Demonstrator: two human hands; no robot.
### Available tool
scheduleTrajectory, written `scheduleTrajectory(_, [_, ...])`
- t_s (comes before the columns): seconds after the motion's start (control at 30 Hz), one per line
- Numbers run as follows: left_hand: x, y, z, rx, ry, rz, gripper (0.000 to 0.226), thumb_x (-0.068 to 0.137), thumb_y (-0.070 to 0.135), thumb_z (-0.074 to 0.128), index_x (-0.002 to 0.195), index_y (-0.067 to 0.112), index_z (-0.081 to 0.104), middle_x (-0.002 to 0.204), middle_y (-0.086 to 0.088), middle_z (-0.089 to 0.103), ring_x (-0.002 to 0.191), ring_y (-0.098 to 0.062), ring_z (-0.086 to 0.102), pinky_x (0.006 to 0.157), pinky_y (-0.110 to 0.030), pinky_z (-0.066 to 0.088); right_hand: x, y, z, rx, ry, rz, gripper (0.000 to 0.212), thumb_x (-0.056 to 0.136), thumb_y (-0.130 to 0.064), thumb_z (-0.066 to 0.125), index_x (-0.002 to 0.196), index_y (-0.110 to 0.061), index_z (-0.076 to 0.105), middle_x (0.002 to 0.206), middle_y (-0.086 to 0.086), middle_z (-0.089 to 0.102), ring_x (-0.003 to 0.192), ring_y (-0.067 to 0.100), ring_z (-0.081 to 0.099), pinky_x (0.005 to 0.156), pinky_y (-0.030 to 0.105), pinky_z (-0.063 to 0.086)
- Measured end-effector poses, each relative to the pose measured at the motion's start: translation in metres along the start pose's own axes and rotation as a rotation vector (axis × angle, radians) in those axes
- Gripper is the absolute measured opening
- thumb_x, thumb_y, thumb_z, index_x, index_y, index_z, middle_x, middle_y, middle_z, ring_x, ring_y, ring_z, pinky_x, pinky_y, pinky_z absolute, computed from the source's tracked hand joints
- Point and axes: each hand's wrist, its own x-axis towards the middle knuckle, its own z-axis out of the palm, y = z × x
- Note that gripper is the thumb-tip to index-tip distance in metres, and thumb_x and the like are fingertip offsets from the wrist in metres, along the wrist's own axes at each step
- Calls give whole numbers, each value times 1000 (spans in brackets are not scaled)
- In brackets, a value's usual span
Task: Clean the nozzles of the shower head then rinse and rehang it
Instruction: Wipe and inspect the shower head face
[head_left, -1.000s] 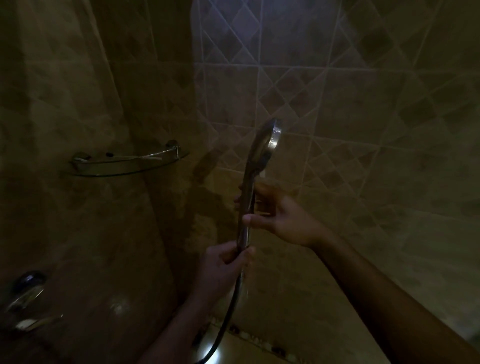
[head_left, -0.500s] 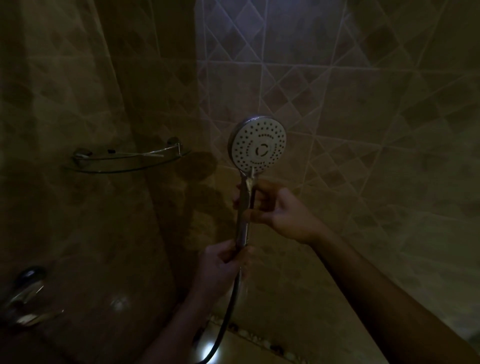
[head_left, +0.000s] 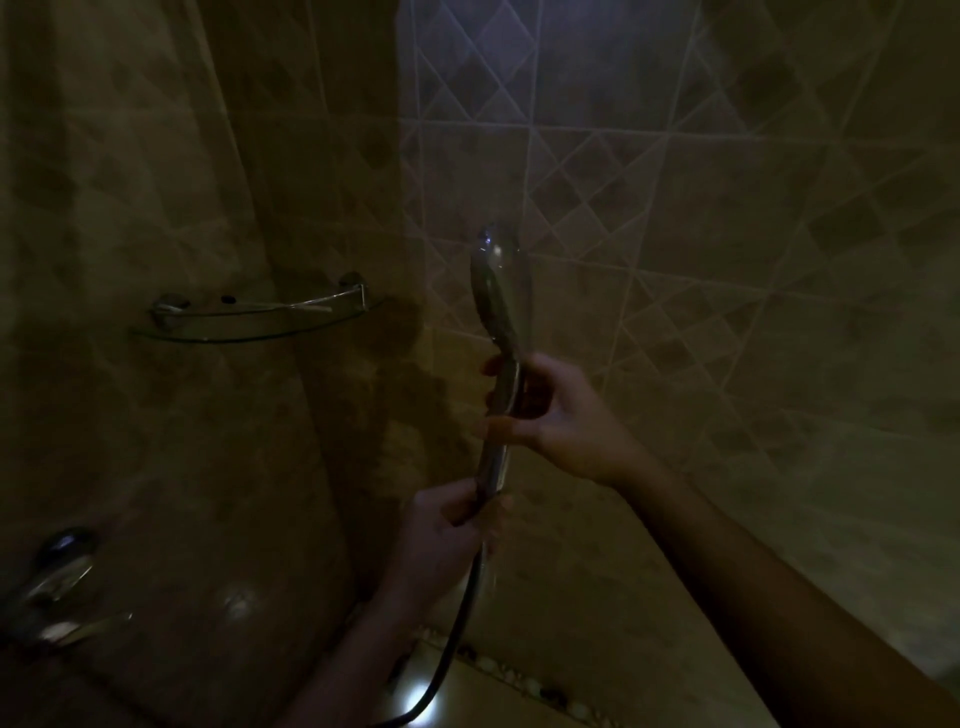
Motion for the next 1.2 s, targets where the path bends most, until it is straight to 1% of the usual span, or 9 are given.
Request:
scheduleTrajectory(0.1, [-2,3,1,70,20,21,23,84,19,77,72,-1,72,66,-24,70,53,-17,65,52,-25,51,2,2,3,-58,29,8,44,79,-15,84,116,-6,63,79,-1,64,71,18,63,68,39,57])
scheduleTrajectory(0.27, [-3,2,-2,37,30,14,28,84,24,78,71,0,71,65,-25,69,53,-23,66,56,-36,52,-2,1,0,131,-82,65,36,87,3,71,121,3,59,117,36,64,111,42,67,97,52,53])
scheduleTrajectory(0.4, [-9,0,-1,33,13,49,8,86,22,76,83,14,76,68,-27,67,56,-22,64,56,-36,53,1,1,8,-164,49,48,33,75,-22,87,93,-8,64,77,20,66,64,22,63,60,43,55])
scheduleTrajectory(0.53, [-7,1,-3,1,24,45,8,86,16,75,83,22,79,62,-15,68,55,-21,64,55,-34,53,-2,0,4,-85,-84,80,33,89,-29,74,120,-21,65,109,20,70,102,35,69,91,56,56])
scheduleTrajectory(0.63, [-7,0,-5,-18,27,33,5,87,15,74,83,13,77,61,-12,65,52,-21,62,52,-33,52,-2,4,2,15,-154,100,33,90,-21,73,122,-24,64,119,15,71,114,32,68,100,57,53])
scheduleTrajectory(0.8, [-10,-2,-5,-54,43,1,5,87,6,73,82,5,74,59,-12,63,51,-21,59,49,-28,50,0,8,12,-159,60,27,40,71,-35,90,91,-12,64,77,14,71,65,29,68,59,40,55])
scheduleTrajectory(1.0, [-8,-1,-11,-45,41,-4,11,89,5,70,80,0,72,63,-14,65,51,-23,62,49,-28,51,-2,11,9,167,-144,108,35,89,2,70,122,-1,59,120,32,64,115,42,64,101,50,54])
scheduleTrajectory(1.13, [-10,-1,-10,-53,63,-9,10,86,11,74,80,17,79,60,-6,64,54,-21,59,53,-33,53,-2,9,13,-11,-13,124,32,80,-4,82,103,-7,60,76,-6,68,69,3,67,63,18,54])
scheduleTrajectory(1.2, [-12,-2,-8,-3,93,-11,8,84,17,77,79,23,79,58,-5,65,53,-20,60,54,-36,53,-3,5,16,-69,24,99,39,77,-11,86,104,-5,59,76,0,65,63,5,63,58,22,52])
